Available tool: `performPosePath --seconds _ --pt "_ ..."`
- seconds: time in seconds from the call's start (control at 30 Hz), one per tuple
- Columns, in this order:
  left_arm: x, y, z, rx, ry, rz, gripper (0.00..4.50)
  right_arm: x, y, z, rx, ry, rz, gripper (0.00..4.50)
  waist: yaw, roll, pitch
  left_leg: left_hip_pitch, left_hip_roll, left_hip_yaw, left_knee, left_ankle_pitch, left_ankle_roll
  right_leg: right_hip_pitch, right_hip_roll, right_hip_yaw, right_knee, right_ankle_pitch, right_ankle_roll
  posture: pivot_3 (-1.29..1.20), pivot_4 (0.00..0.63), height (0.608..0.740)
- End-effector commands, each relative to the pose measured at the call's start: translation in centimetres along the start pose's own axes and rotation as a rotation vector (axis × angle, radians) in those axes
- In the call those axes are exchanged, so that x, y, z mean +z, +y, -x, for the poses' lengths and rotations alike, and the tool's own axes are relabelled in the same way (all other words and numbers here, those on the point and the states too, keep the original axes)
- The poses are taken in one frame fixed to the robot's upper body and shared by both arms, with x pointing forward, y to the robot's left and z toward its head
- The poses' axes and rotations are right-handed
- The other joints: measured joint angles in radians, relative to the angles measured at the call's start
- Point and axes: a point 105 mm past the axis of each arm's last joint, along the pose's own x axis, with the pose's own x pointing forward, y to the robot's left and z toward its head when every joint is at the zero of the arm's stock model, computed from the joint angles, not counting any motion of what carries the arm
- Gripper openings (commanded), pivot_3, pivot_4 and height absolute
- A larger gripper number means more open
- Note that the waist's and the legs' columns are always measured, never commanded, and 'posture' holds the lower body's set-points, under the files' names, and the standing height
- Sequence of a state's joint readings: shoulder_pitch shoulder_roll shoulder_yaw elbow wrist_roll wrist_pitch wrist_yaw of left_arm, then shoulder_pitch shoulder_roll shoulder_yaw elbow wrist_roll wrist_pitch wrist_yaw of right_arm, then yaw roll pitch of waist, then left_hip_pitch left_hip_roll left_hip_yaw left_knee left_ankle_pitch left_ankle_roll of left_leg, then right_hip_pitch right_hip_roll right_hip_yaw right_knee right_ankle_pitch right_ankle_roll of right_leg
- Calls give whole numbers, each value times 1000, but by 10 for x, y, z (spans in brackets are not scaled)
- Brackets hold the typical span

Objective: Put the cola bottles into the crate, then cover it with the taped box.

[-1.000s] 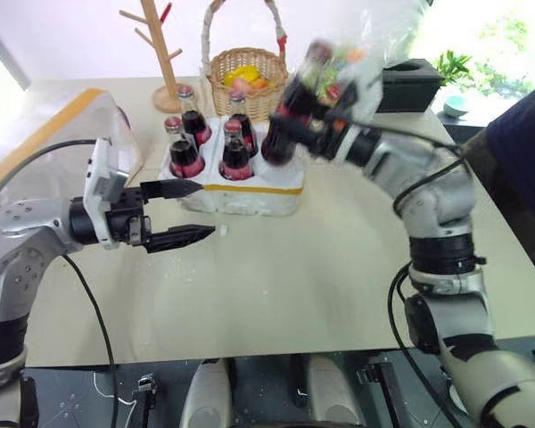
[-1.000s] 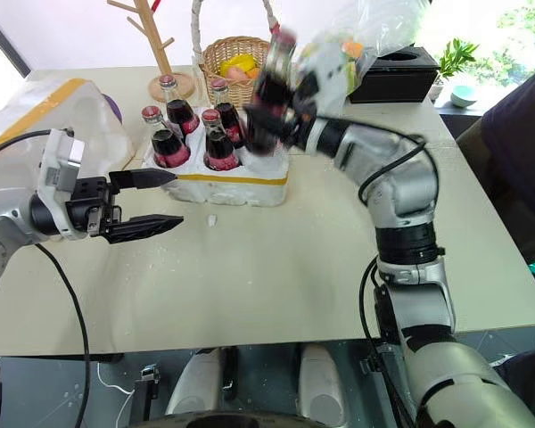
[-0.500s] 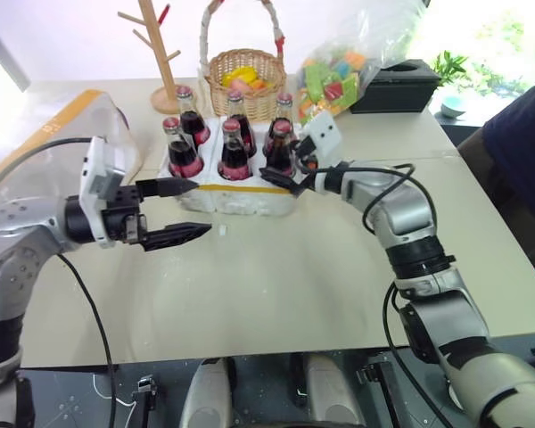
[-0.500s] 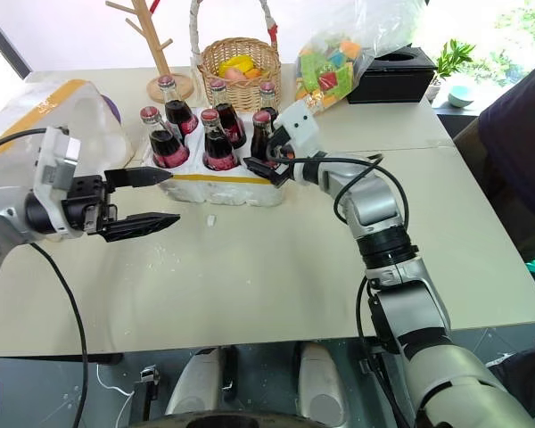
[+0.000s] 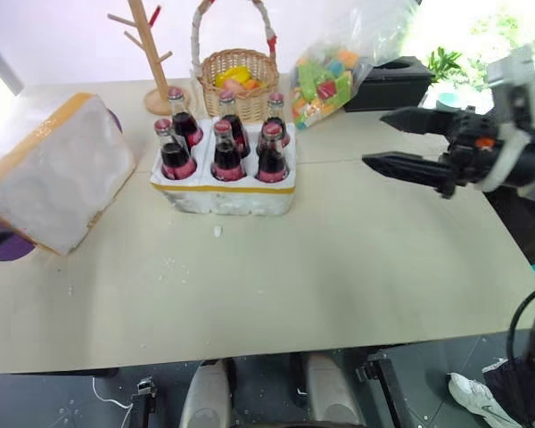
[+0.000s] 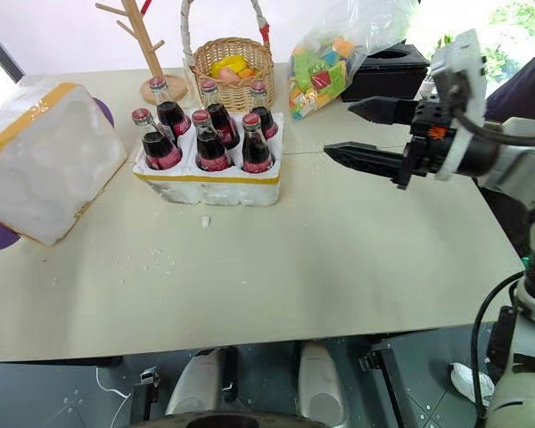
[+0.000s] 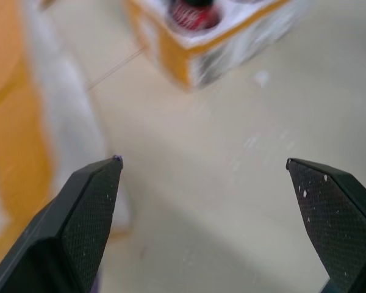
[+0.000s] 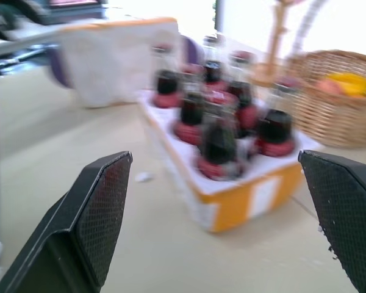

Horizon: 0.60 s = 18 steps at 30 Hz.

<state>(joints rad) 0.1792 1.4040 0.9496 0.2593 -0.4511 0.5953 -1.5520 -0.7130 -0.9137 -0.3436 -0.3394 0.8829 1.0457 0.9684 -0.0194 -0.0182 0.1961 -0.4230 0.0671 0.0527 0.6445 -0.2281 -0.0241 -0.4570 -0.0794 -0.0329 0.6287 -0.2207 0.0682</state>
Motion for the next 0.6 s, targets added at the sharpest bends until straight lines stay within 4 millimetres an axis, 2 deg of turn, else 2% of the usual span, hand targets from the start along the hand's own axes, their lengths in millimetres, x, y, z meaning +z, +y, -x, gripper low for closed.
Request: performPosePath --seconds 0.03,0.17,0.33,0.4,0.53,0.6 --pt "-18 27 14 86 160 -44 4500 22 18 6 76 -51 48 4469 4 0 0 -1 0 0 0 -1 -1 -1 -1 0 -1 1 -1 0 150 740" --pt "-29 46 5 124 232 -76 4500 21 23 3 96 -48 48 4469 10 0 0 -4 0 3 -1 -1 -2 -4 -4 -1 -2 2 -3 0 150 740" --pt "-33 65 -42 94 289 -74 4500 15 23 -1 61 -54 32 4469 24 -2 -1 -13 -1 5 3 0 0 -5 -2 -1 1 3 -1 0 150 740" --pt "-34 70 -55 95 312 -65 4500 13 22 0 39 -51 32 4469 33 -2 -2 -13 -1 5 4 0 1 -6 -2 -1 3 7 7 0 150 740" --pt "-35 74 -74 87 345 -37 4500 12 21 3 -11 -51 31 4469 34 -4 -2 -12 0 5 7 1 1 -4 -1 -1 3 8 8 0 150 740" --pt "-35 75 -78 88 350 -38 3982 13 21 5 -30 -59 25 4500 32 -6 -1 -13 0 5 8 1 1 -4 -1 0 2 8 7 0 150 740"
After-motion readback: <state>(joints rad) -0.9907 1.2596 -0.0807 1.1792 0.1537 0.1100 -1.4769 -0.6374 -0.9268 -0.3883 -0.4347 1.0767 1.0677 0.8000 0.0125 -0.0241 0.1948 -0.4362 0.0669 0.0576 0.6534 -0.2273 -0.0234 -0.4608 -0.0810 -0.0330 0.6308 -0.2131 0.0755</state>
